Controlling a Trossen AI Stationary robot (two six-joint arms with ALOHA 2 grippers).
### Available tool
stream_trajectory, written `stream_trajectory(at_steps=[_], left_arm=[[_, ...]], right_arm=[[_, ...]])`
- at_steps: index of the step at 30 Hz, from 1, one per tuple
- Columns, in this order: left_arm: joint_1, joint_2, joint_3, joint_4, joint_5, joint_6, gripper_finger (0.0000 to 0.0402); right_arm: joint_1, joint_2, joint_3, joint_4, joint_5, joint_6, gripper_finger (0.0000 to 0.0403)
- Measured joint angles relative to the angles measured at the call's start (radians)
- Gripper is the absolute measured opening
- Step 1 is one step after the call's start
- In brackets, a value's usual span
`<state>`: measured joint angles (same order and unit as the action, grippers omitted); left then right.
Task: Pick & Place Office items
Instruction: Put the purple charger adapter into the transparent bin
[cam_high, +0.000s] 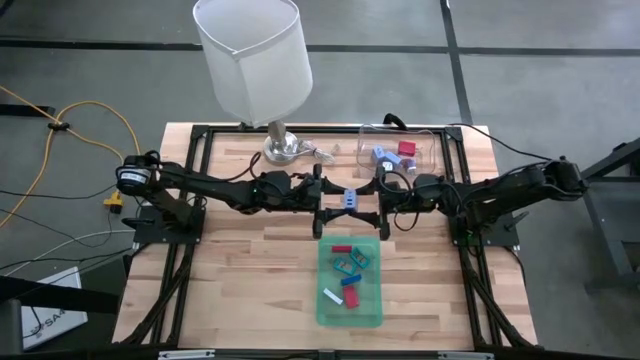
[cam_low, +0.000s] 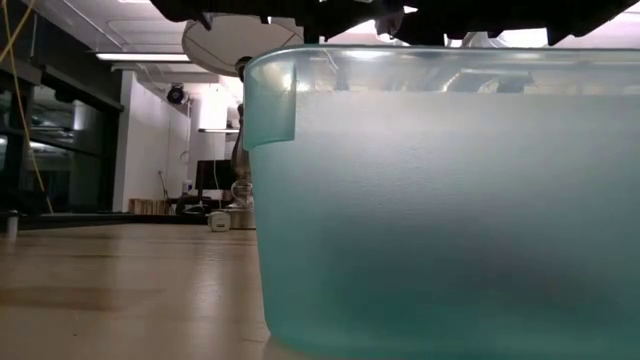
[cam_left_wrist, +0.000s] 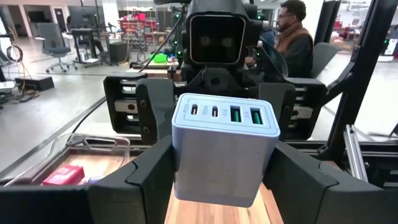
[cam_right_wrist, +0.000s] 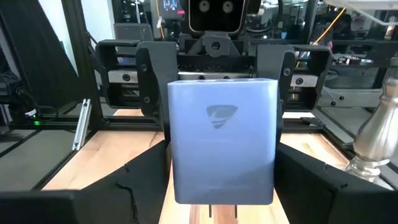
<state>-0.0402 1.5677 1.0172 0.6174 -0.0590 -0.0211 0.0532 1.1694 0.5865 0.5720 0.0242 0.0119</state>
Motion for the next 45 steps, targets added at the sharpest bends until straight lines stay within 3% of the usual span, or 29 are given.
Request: stream_trajectory(at_steps=[27, 36, 45], left_arm=[[0.0, -0.009, 0.0, -0.02, -0.004, 0.014, 0.021], [0.0, -0.01, 0.0, -0.02, -0.008, 0.01, 0.021], [0.0, -0.011, 0.0, -0.02, -0.007, -0.003, 0.0217]], right_arm=[[0.0, 0.0, 0.0, -0.029, -0.023, 0.011, 0.0247], [0.0, 0.0, 0.0, -0.029, -0.022, 0.015, 0.0213], [0.0, 0.0, 0.0, -0.029, -0.022, 0.018, 0.0215]])
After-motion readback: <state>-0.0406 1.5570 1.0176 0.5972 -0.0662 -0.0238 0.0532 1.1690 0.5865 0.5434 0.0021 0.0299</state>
